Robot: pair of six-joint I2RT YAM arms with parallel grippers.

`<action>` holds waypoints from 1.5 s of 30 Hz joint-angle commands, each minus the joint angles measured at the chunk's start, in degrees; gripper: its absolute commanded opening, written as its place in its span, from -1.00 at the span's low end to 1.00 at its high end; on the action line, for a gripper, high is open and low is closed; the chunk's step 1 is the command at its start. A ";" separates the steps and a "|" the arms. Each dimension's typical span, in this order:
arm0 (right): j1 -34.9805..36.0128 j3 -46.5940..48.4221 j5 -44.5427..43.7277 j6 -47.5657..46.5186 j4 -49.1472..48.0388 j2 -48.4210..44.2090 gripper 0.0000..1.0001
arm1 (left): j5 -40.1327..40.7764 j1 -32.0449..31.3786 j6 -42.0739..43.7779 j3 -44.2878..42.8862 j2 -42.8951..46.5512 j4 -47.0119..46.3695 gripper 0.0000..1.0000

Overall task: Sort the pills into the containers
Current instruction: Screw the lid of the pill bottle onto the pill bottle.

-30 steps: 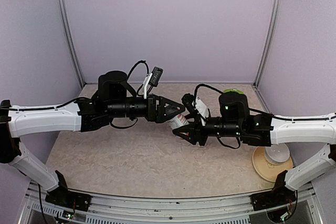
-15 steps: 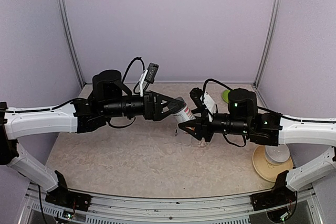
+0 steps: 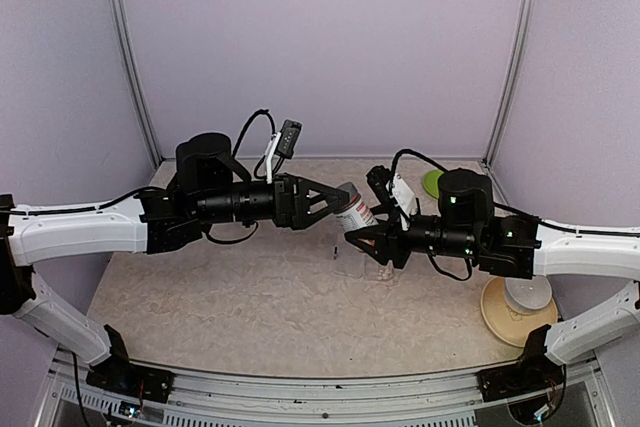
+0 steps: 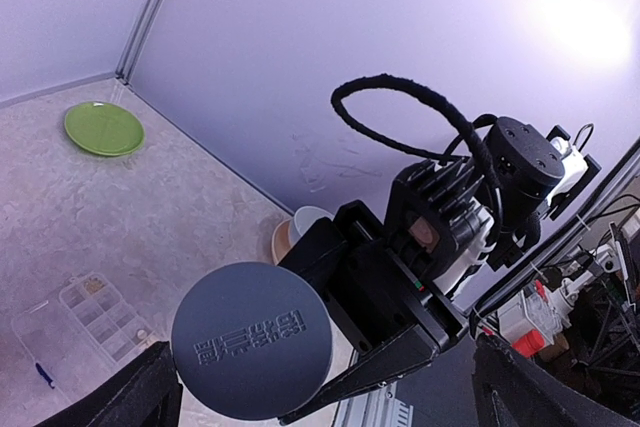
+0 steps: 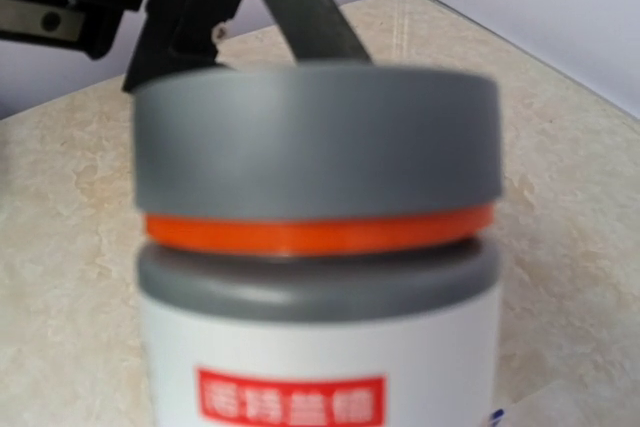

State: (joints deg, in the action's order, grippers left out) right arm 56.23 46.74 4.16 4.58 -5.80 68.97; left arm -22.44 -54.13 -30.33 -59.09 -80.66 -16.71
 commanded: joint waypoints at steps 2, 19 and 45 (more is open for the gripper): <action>-0.39 0.10 0.19 -0.45 -1.29 0.36 -0.76 | -1.91 -0.19 -0.77 -0.88 -0.89 -1.98 0.97; 0.35 1.37 6.71 1.23 -4.04 6.53 -0.76 | -5.37 -0.19 -1.12 -0.51 -0.72 -5.48 0.98; 2.00 1.66 -1.11 -8.46 3.70 0.86 -0.75 | -1.54 2.71 -3.87 -5.32 -4.56 9.66 0.87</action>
State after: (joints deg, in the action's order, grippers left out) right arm 56.99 46.98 5.87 -1.41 -3.79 70.32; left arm -23.62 -52.51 -32.64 -62.24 -83.48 -10.09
